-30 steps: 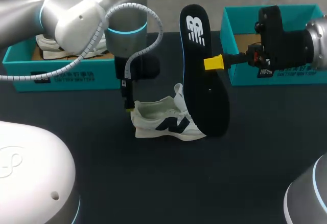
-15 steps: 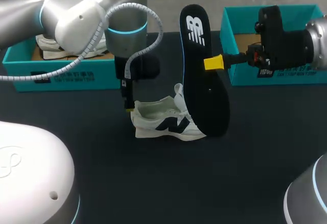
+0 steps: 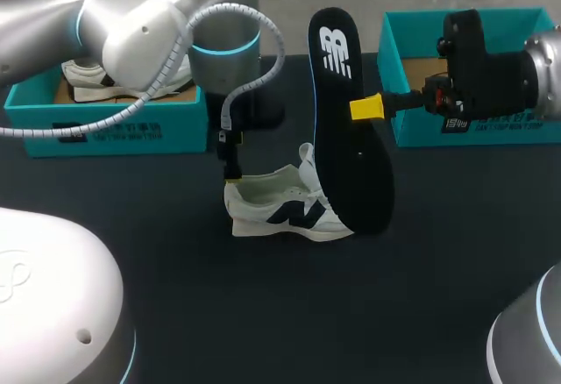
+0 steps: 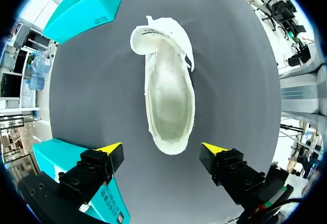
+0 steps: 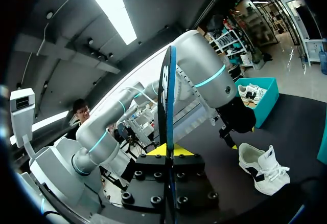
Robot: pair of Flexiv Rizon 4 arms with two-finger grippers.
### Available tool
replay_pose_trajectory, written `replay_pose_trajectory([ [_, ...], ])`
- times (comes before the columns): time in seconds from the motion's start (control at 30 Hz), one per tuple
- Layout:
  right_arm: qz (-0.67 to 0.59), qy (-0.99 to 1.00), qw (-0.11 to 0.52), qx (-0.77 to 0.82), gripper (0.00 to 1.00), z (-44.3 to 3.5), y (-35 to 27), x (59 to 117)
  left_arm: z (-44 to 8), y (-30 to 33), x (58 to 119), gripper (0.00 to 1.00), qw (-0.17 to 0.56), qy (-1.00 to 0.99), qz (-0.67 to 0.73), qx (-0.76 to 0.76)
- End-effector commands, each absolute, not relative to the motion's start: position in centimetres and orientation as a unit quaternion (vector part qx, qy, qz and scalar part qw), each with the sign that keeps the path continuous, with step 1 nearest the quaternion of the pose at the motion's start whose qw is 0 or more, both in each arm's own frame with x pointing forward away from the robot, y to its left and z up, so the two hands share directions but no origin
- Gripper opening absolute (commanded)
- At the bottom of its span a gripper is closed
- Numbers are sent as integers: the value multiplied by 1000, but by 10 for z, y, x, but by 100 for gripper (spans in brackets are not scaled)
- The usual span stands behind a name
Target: Take the shoe out of the shoebox, open the shoe tongue, remove and reinsert the insole, then place the shoe into the shoebox
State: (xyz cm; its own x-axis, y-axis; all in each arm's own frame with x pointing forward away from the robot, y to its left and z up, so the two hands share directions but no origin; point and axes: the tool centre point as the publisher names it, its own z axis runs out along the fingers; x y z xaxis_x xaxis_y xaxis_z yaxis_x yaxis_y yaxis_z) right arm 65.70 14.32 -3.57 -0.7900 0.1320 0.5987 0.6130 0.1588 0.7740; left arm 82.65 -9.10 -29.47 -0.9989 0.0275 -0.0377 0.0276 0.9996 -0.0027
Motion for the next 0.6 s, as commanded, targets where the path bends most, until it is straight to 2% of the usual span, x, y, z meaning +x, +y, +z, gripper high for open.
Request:
replay_pose_trajectory([
  [0.03, -596, -735, 202, -254, 0, -37, 144, 658, -309, -106, 843, 100, 7, 1000, -5, 23],
  [0.6, -596, -735, 202, -254, 0, -37, 144, 658, -351, -162, 874, 100, 1, 999, -26, 23],
])
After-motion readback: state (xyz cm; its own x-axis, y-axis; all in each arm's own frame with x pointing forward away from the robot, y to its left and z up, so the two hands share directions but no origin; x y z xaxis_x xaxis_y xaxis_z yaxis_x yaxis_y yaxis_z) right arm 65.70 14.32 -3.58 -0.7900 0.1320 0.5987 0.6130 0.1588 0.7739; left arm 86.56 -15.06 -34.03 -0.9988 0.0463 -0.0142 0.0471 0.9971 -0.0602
